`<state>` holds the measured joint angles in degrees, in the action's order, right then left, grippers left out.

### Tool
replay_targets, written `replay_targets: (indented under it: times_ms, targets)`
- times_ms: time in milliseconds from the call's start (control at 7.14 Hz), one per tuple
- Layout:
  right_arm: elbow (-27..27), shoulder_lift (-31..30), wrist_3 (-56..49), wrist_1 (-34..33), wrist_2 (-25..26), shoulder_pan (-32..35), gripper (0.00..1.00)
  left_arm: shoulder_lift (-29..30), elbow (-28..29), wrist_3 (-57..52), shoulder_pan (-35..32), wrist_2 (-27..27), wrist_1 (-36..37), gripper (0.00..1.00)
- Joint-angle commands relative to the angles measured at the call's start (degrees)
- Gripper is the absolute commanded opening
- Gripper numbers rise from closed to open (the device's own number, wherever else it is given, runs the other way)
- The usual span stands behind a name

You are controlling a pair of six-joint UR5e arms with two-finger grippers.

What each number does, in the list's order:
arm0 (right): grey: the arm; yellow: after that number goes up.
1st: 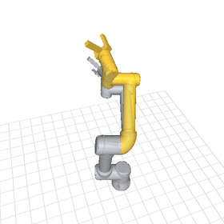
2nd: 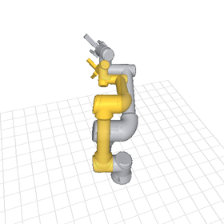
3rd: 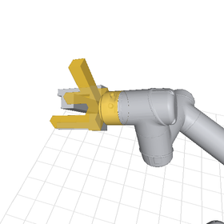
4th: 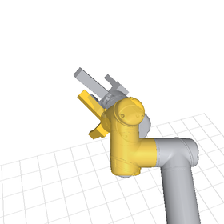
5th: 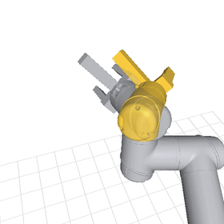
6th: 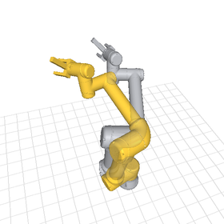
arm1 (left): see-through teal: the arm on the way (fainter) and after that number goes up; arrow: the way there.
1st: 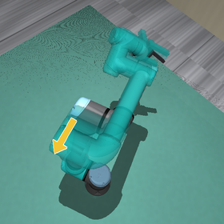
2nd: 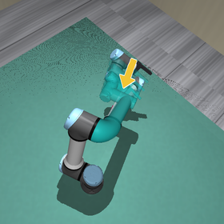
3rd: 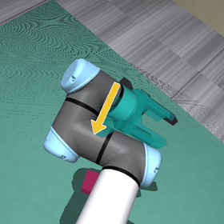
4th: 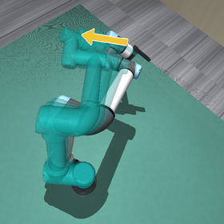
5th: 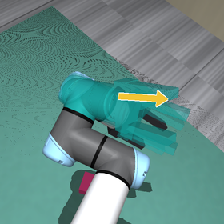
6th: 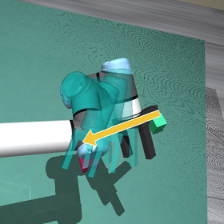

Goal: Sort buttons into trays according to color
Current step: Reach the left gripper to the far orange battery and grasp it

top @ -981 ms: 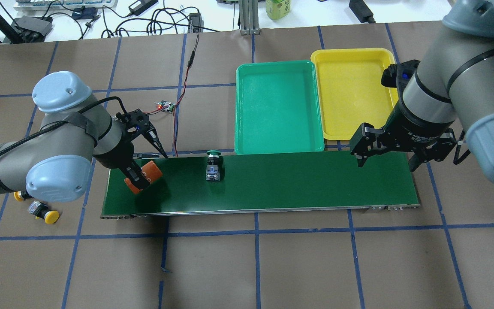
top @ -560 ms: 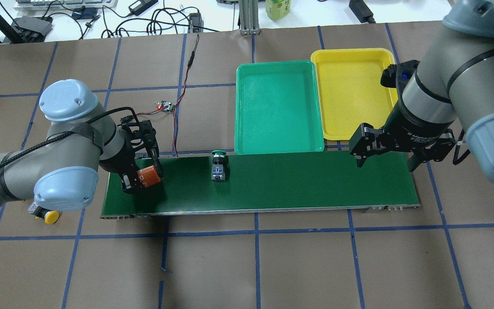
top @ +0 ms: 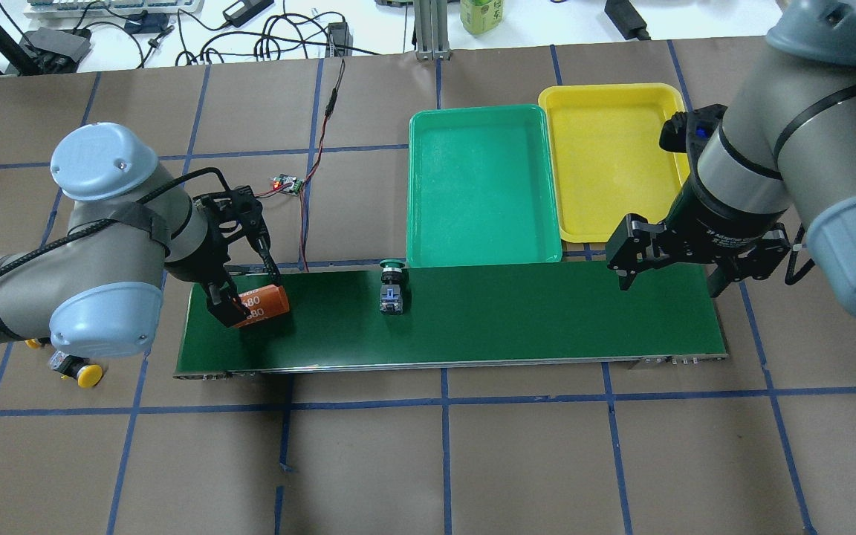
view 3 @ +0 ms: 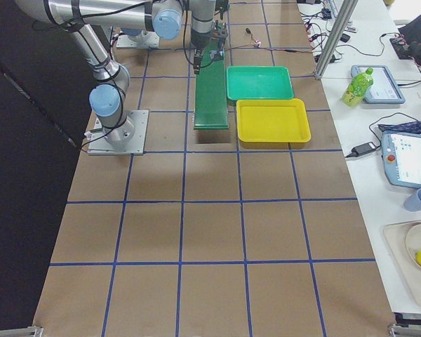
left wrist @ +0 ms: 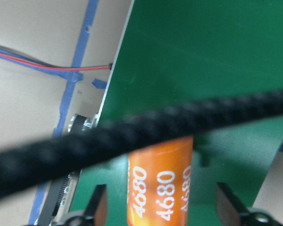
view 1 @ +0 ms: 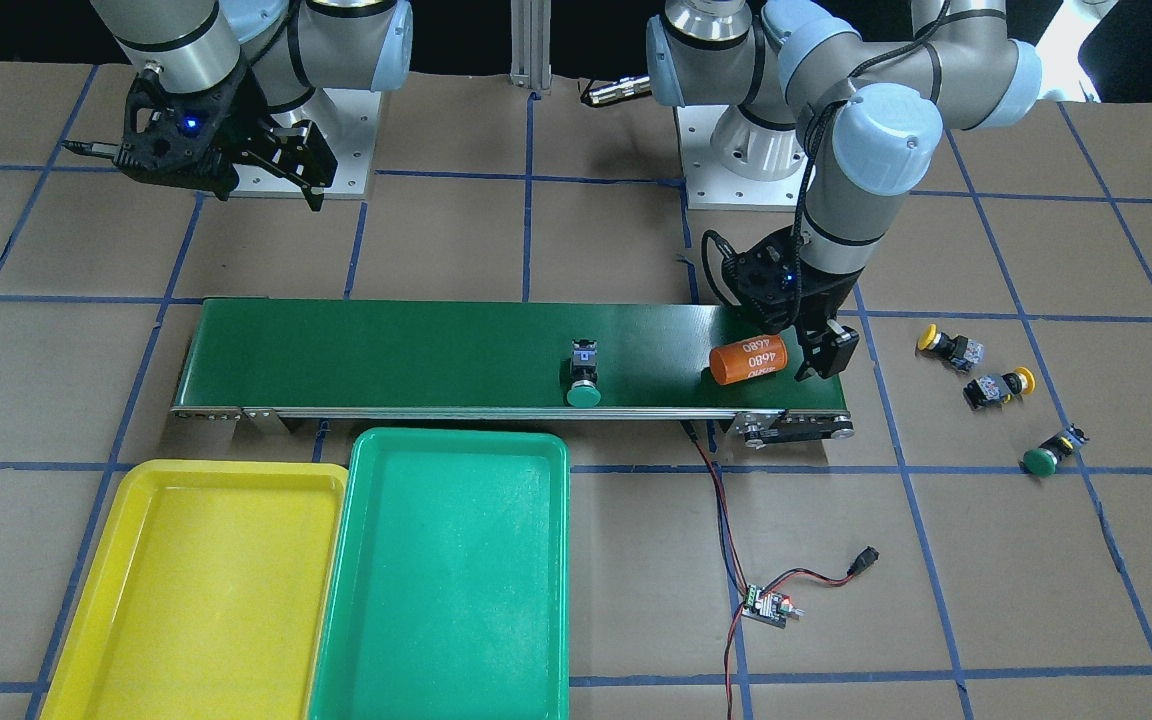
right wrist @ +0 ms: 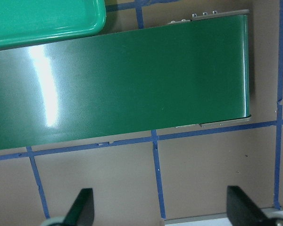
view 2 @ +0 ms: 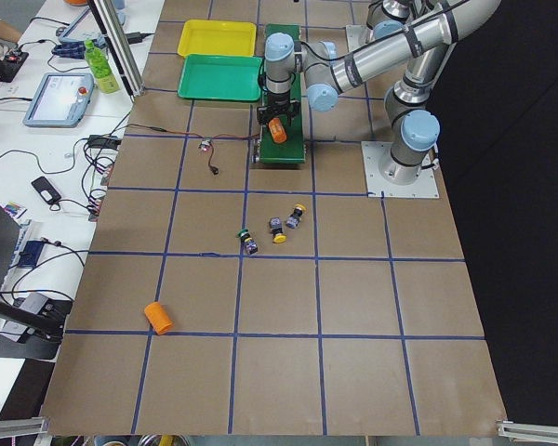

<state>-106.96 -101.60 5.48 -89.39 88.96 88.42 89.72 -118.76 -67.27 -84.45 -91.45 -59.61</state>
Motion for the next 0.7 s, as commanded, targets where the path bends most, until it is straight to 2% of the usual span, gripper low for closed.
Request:
replay_targets:
  times_ms: [0,280,420,560]
  targets:
    - [0.00,0.09,-0.03,-0.16,0.16,0.00,1.00,0.62,7.36,7.65,6.87,-0.57,-7.94,1.00]
    - [-0.26,0.09,-0.12,-0.08,0.34,0.00,1.00,7.27,11.95,9.77,26.08,0.04,-7.64,1.00]
    - [-0.61,0.09,-0.03,-0.16,0.25,0.00,1.00,12.27,17.72,10.57,31.66,-0.04,-7.20,1.00]
    - [-0.79,0.09,0.14,-0.17,0.25,0.00,1.00,18.58,26.39,10.14,32.32,-0.74,-7.10,1.00]
